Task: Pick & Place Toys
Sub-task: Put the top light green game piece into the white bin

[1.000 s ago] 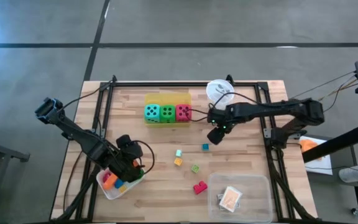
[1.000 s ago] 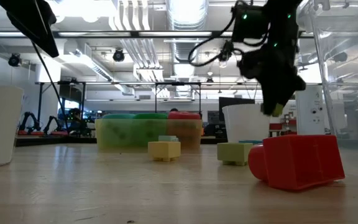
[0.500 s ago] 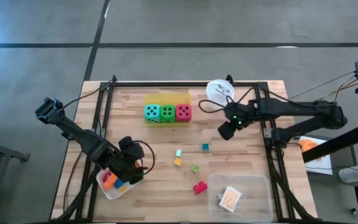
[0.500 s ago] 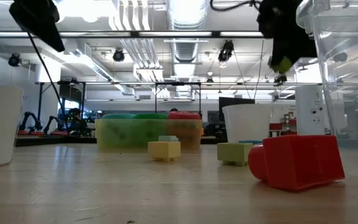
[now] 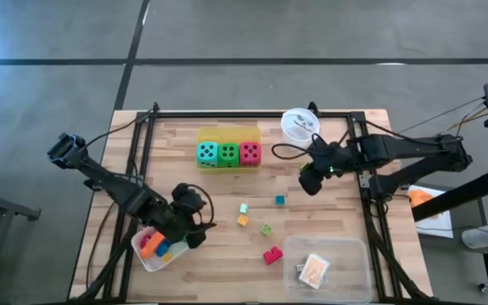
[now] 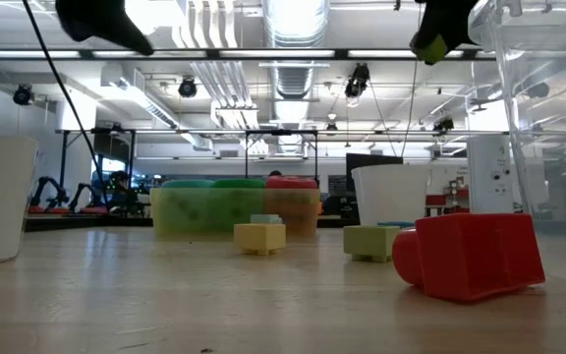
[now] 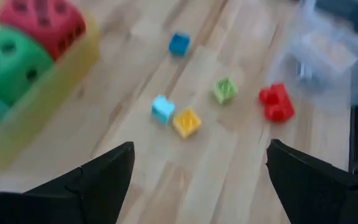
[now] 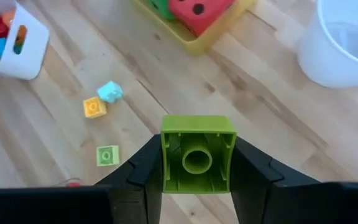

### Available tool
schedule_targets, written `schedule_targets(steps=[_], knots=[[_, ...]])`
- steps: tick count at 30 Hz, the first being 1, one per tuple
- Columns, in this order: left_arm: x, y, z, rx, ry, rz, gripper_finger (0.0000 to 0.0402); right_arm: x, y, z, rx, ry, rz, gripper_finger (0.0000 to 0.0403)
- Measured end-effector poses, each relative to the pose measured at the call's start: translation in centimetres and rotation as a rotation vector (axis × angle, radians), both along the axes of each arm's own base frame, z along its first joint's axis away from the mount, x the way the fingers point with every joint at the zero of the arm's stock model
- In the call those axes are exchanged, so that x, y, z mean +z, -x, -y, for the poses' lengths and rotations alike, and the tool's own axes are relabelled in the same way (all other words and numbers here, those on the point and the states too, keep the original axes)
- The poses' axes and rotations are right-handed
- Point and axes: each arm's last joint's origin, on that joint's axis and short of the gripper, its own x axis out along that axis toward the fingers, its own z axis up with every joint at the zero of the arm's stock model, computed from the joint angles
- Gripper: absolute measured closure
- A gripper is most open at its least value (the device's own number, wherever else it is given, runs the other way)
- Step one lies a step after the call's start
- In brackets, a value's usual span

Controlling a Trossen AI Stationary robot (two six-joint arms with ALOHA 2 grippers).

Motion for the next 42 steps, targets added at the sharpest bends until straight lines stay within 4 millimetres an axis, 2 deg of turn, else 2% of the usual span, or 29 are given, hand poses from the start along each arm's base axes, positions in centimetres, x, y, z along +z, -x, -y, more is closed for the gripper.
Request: schedule_targets(steps=[5,10,14,19,23,27,30,32,34,37,42], knots=[[1.1,-0.6,0.1,0.018,-0.053,0.129,0.0049,0.3,-0.2,-1.1,0.032,0.013,0.045,0.0277],[3.8,-0.9,0.2,0.019,-0.015,0.225,0.0049,0.3,-0.2,-2.2,0.065,0.024,0.061,0.0277],[5.5,-1.1,0.2,0.024,0.012,0.272,0.0049,0.7,-0.8,-3.1,0.103,0.031,0.148,0.0277],[7.1,-1.5,0.7,-0.093,-0.080,0.352,0.0049,2.7,-2.2,-5.9,0.230,0.096,0.451,0.0277],[8.4,-2.0,2.0,-0.186,-0.127,0.532,0.0049,4.4,-2.6,-8.3,0.327,0.182,0.684,0.0277],[9.0,-2.7,2.0,-0.123,-0.025,0.700,0.0049,4.8,-3.0,-10.4,0.417,0.283,0.804,0.0277],[8.7,-3.2,1.5,-0.068,0.145,0.789,0.0049,4.3,-3.6,-11.6,0.499,0.370,0.803,0.0277],[8.6,-3.5,1.2,-0.126,0.223,0.823,0.0049,3.6,-4.3,-12.1,0.545,0.424,0.769,0.0277],[8.6,-3.6,1.3,-0.262,0.139,0.829,0.0049,2.8,-5.0,-12.5,0.544,0.418,0.749,0.0277],[8.1,-3.2,1.8,-0.386,-0.176,0.759,0.0049,1.7,-6.3,-13.2,0.478,0.327,0.769,0.0277],[6.9,-2.6,3.1,-0.395,-0.709,0.565,0.0049,1.2,-8.0,-14.4,0.436,0.162,0.891,0.0277]])
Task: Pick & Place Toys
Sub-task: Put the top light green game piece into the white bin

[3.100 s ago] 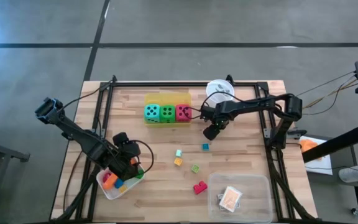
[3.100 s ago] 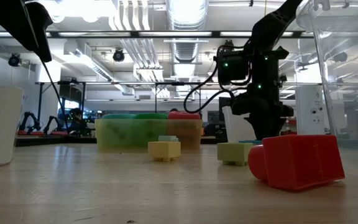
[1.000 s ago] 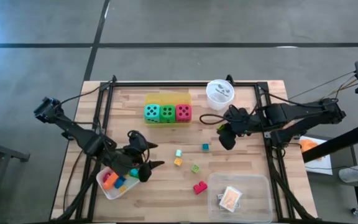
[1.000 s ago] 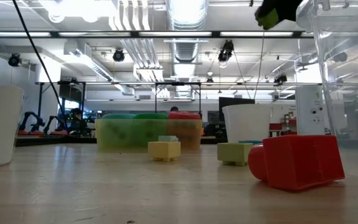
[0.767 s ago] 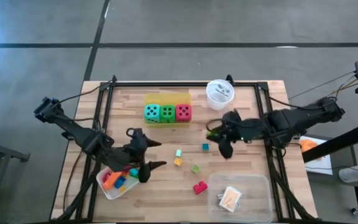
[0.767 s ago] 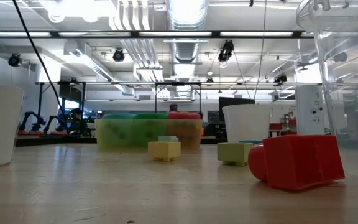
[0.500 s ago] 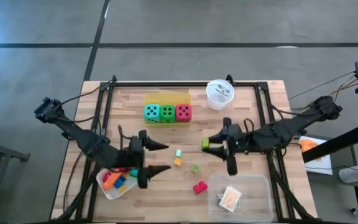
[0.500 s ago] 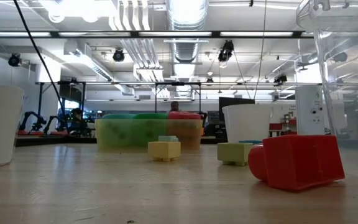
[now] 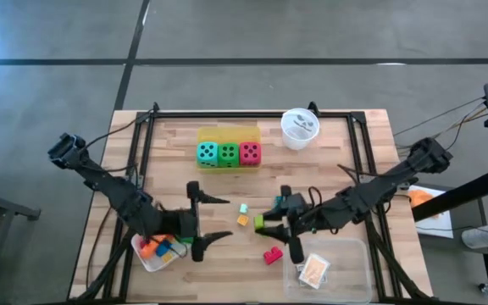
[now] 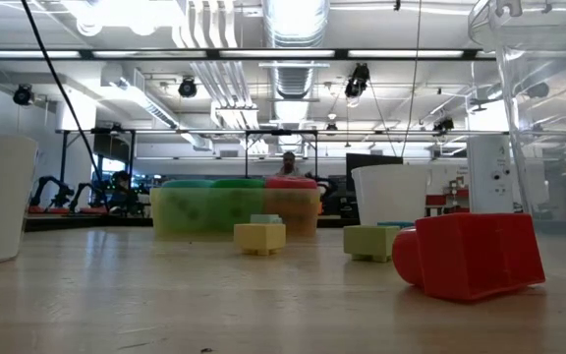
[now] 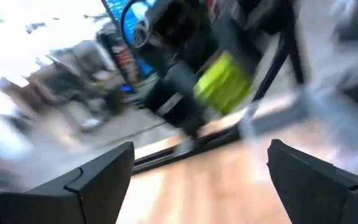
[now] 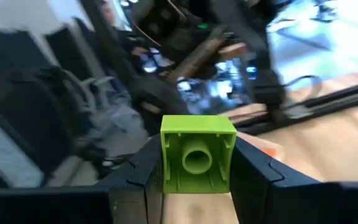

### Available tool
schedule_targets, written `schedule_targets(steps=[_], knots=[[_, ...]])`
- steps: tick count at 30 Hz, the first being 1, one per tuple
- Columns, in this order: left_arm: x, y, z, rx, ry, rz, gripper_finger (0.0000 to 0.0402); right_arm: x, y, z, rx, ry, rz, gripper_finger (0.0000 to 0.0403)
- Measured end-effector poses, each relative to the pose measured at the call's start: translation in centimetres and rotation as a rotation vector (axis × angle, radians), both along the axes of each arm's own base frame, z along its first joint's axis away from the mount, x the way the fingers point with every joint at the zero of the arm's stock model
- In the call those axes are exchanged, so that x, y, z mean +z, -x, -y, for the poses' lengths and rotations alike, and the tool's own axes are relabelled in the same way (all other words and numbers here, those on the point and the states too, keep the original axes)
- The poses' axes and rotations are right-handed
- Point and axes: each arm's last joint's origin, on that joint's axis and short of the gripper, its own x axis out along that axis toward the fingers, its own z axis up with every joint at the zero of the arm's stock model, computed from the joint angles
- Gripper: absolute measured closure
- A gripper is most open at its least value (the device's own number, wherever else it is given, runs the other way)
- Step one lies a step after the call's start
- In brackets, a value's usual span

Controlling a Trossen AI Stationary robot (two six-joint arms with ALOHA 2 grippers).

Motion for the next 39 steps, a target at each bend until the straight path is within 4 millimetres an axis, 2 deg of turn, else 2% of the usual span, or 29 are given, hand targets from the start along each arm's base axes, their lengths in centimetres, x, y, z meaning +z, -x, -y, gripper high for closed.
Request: schedule_targets(steps=[5,10,15,24,35,39], knots=[[-1.2,-0.4,1.4,-0.014,-0.383,-0.061,0.0049,0.0,-0.7,-0.6,0.039,-0.062,0.063,0.0277],[-1.5,-1.3,2.6,-0.022,-0.523,-0.006,0.0049,-0.1,-1.2,-0.7,0.029,-0.083,0.090,0.0277],[-1.1,-2.1,3.1,0.004,-0.550,0.085,0.0049,-0.5,-1.8,-0.5,0.018,-0.097,0.100,0.0277],[-0.8,-3.2,3.6,-0.022,-0.550,0.088,0.0049,-0.5,-2.3,-0.1,0.027,-0.118,0.121,0.0277],[-0.5,-4.5,2.7,-0.003,-0.486,0.093,0.0049,-1.0,-2.6,-0.3,0.037,-0.114,0.112,0.0277],[-0.7,-4.6,2.6,-0.021,-0.484,0.091,0.0065,-1.2,-2.8,-0.4,0.038,-0.111,0.107,0.0277]])
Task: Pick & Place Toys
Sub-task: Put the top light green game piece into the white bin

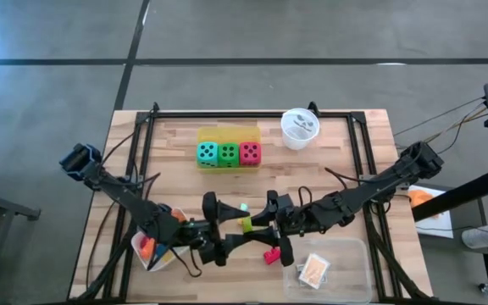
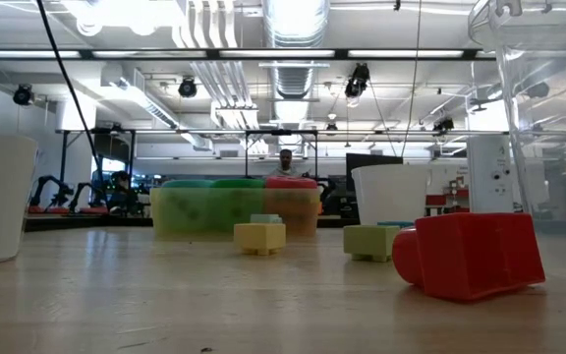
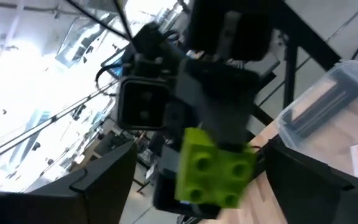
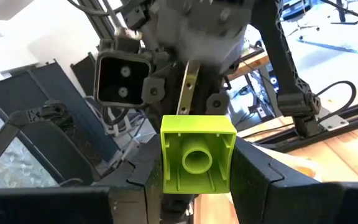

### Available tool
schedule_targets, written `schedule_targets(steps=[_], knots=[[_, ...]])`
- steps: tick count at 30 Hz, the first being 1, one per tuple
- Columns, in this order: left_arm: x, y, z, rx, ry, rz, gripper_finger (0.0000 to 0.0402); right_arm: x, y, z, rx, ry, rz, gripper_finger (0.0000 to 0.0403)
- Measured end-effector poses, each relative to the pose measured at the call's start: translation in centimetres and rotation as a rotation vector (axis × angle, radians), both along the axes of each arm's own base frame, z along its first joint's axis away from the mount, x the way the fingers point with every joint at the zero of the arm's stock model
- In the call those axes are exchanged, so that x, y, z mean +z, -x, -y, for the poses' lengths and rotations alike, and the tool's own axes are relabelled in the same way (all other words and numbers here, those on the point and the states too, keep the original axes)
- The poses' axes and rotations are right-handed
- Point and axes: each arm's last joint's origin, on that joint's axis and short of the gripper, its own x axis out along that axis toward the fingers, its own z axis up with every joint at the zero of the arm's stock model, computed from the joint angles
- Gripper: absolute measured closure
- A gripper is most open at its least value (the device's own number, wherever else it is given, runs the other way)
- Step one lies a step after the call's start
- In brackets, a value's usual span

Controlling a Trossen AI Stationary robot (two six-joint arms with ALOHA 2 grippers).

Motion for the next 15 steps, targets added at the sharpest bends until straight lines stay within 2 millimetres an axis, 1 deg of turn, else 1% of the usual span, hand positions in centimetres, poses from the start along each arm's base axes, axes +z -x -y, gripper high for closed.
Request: schedule_targets(steps=[5,8,11,15], knots=[[-0.35,-0.17,-0.17,-0.013,-0.019,-0.025,0.0121,0.15,0.00,-0.01,0.016,-0.006,0.014,0.0277],[-0.46,-0.29,-0.21,-0.062,-0.023,-0.024,0.0154,0.28,0.01,-0.05,0.033,-0.012,0.027,0.0277],[-0.42,-0.35,-0.19,-0.105,-0.023,-0.018,0.0180,0.25,0.04,-0.13,0.042,-0.011,0.025,0.0277],[-0.37,-0.43,-0.33,-0.101,-0.017,-0.014,0.0209,0.26,0.03,-0.11,0.041,-0.011,0.026,0.0277]])
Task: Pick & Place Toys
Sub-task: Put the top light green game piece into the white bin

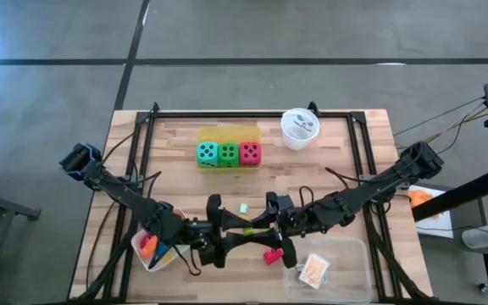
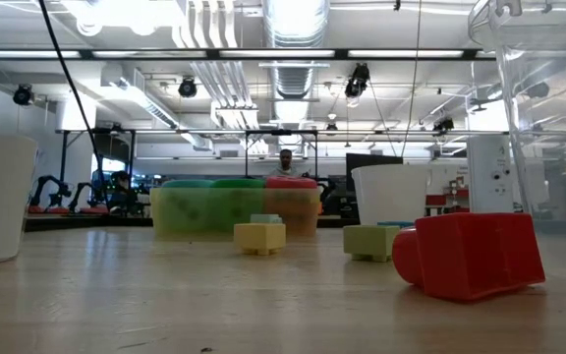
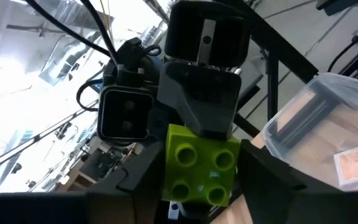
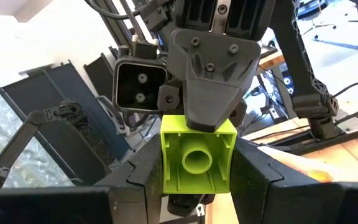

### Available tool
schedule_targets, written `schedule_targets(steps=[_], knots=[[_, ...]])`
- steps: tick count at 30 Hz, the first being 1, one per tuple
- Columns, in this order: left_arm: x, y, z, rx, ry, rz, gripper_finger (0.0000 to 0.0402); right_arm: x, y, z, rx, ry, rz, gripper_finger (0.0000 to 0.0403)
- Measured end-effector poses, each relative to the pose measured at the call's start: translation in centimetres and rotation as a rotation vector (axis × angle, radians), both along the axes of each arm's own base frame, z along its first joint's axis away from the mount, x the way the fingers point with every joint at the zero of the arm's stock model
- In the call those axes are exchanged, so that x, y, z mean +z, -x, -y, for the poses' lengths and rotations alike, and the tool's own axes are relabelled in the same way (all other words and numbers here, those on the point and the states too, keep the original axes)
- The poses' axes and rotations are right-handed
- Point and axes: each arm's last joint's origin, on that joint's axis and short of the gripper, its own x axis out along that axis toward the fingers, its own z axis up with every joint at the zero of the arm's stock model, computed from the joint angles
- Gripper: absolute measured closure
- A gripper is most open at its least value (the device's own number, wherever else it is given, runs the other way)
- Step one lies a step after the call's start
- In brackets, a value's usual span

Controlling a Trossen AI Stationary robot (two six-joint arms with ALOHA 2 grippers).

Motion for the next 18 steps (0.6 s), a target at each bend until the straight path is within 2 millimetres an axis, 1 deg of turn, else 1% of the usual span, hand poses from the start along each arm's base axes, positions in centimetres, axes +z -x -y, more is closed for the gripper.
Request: schedule_targets(steps=[4,9,12,16,18], knots=[[0.03,-0.01,0.05,-0.022,0.000,0.004,0.0235,0.00,0.01,-0.02,0.002,0.000,0.000,0.0277],[0.02,-0.10,-0.13,-0.010,-0.002,0.003,0.0254,-0.01,0.01,-0.02,0.003,-0.004,-0.001,0.0277],[-0.02,-0.10,-0.18,0.007,-0.005,-0.002,0.0273,0.00,0.00,-0.01,0.003,-0.016,-0.002,0.0277],[-0.03,-0.11,-0.18,0.008,0.008,-0.002,0.0274,0.00,0.00,0.00,0.002,-0.023,-0.003,0.0277],[-0.02,-0.10,-0.19,0.009,0.017,-0.002,0.0274,0.00,0.00,0.00,0.002,-0.034,-0.005,0.0266]])
